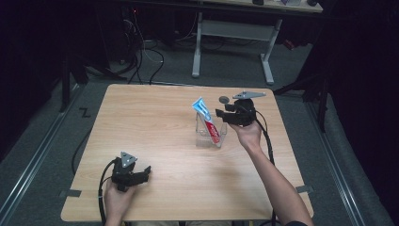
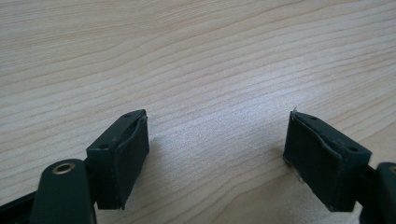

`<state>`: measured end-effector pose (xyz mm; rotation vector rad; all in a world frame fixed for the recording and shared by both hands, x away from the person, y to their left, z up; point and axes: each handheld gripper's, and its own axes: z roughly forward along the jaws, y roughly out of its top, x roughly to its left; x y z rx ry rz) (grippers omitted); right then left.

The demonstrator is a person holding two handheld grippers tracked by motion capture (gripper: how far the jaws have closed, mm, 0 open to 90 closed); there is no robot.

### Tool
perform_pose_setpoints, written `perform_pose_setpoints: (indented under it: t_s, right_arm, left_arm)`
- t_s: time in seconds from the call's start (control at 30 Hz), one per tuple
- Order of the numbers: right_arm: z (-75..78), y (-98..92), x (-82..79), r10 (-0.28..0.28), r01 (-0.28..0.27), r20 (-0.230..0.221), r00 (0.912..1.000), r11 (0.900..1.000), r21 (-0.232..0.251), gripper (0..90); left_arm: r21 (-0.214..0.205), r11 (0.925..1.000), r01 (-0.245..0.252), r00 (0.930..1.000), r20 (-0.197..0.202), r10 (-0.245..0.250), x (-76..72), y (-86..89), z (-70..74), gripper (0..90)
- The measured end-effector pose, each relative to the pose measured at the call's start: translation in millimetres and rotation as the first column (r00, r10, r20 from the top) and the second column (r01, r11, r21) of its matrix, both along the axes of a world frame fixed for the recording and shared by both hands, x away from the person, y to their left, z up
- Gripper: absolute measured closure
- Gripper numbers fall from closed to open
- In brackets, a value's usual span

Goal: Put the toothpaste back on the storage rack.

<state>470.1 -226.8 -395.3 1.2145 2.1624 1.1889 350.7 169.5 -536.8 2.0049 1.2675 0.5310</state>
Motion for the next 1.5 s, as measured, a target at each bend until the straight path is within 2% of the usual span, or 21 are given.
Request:
perform_pose_setpoints:
  t_s: [0.37, 0.47, 0.6, 0.93, 1.23, 1.5]
  right_arm:
    - [8.1, -15.9, -6.1, -0.035, 0.034, 0.016, 0.9993, 0.9993, 0.016, 49.4]
    - [11.0, -19.7, -12.7, -0.036, 0.035, 0.037, 0.9987, 0.9991, 0.024, 49.6]
    - [11.4, -22.1, -18.4, -0.036, 0.035, 0.042, 0.9985, 0.9993, 0.015, 49.7]
    - [16.6, -41.0, -31.3, -0.061, 0.058, 0.062, 0.9962, 0.9967, 0.057, 49.8]
    - [22.6, -48.5, -38.0, -0.057, 0.053, 0.086, 0.9946, 0.9970, 0.058, 49.8]
    - [29.2, -61.2, -47.6, -0.086, 0.081, 0.090, 0.9922, 0.9954, 0.051, 49.8]
  left_arm:
    - [0.006, 1.0000, 0.000, 1.0000, 0.001, 0.000, -0.1, -0.6, -0.1, 22.3]
    - [0.006, 1.0000, 0.000, 1.0000, 0.001, 0.000, 0.0, -0.6, -0.1, 22.2]
    - [0.004, 1.0000, -0.001, 1.0000, 0.001, 0.001, 0.1, -0.7, -0.1, 22.2]
    - [0.006, 1.0000, 0.001, 1.0000, 0.001, -0.001, 0.2, -0.8, 0.0, 22.2]
    - [0.007, 1.0000, 0.001, 1.0000, 0.001, -0.001, 0.3, -0.9, 0.0, 22.2]
    - [0.006, 1.0000, 0.000, 1.0000, 0.000, 0.000, 0.5, -0.8, 0.1, 22.1]
